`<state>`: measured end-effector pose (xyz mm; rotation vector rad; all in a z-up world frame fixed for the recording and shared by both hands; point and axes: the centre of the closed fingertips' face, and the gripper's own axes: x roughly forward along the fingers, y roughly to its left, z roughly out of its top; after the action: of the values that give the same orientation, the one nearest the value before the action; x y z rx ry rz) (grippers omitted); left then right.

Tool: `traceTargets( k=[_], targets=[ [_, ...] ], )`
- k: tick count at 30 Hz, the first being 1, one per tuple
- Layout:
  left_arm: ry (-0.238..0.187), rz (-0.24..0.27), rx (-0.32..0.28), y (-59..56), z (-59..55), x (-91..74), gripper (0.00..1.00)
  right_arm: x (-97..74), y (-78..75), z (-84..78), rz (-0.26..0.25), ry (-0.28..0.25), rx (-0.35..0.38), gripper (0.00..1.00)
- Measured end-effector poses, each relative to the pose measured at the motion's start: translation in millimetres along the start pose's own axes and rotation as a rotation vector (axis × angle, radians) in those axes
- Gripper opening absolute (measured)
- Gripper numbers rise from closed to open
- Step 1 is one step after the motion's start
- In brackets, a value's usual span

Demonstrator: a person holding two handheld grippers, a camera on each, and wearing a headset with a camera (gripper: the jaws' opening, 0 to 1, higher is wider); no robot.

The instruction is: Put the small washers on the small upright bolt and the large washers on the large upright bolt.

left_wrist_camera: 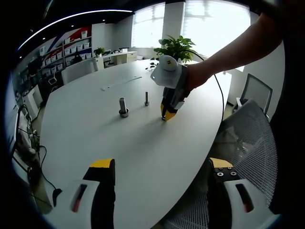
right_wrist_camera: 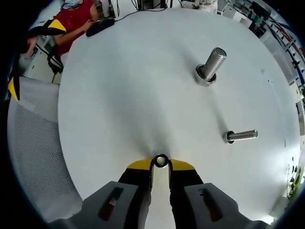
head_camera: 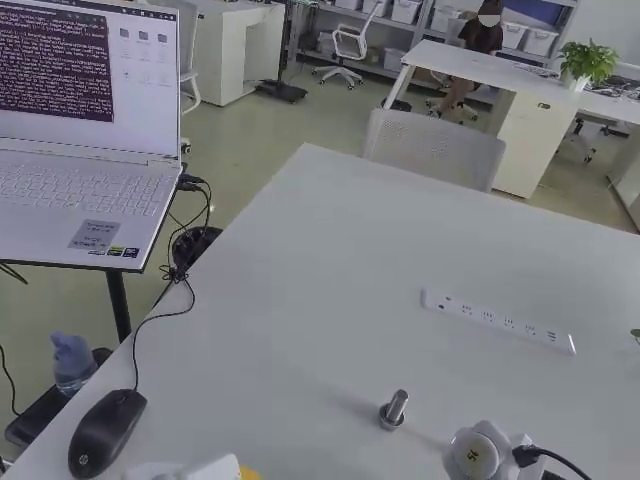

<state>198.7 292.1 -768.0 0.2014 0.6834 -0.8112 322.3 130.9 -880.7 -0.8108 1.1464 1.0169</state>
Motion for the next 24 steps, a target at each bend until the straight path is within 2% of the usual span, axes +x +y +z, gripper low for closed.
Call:
traceTargets(
  k=[12,24],
  targets=[
    [0.005,-0.006,0.006,-3.4,0.0,0.8,0.78,-7.7,-0.5,6.9,0.005,-0.011,-0.004,0.13],
    [-0.004,-0.005,0.008,-4.0,3.7,0.5,0.78,-22.5,-14.5,5.2,0.002,-0.010,0.008,0.13]
  ],
)
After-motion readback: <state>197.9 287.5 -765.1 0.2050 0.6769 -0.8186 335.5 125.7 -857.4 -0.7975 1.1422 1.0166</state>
